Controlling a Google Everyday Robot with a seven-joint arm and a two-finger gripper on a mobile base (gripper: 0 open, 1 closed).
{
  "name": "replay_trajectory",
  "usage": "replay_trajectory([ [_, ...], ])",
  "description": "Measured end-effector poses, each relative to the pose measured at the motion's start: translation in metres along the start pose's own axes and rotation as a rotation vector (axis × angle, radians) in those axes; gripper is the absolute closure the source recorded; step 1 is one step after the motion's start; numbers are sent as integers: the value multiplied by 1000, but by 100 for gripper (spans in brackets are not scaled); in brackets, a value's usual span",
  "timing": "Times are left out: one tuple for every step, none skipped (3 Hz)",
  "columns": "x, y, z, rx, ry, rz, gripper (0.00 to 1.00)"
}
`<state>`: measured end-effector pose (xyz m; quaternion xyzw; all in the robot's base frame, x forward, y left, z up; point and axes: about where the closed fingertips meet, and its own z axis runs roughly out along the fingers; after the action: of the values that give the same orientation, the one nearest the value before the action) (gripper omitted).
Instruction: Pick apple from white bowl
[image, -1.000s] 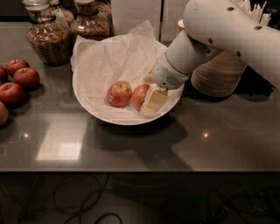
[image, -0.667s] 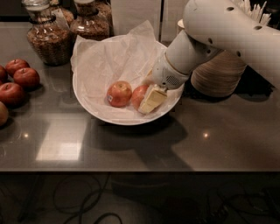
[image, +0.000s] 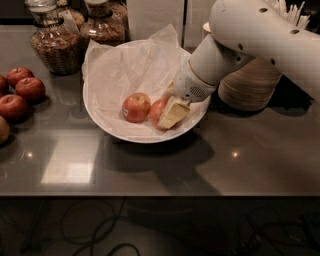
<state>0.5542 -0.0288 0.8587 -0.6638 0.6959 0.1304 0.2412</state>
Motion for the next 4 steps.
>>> replay_trajectory([
  [0, 0, 0, 0, 0, 0, 100],
  [0, 0, 0, 0, 0, 0, 100],
  [2, 4, -2, -9, -18, 10, 100],
  [-8, 5, -22, -2, -80, -1, 100],
])
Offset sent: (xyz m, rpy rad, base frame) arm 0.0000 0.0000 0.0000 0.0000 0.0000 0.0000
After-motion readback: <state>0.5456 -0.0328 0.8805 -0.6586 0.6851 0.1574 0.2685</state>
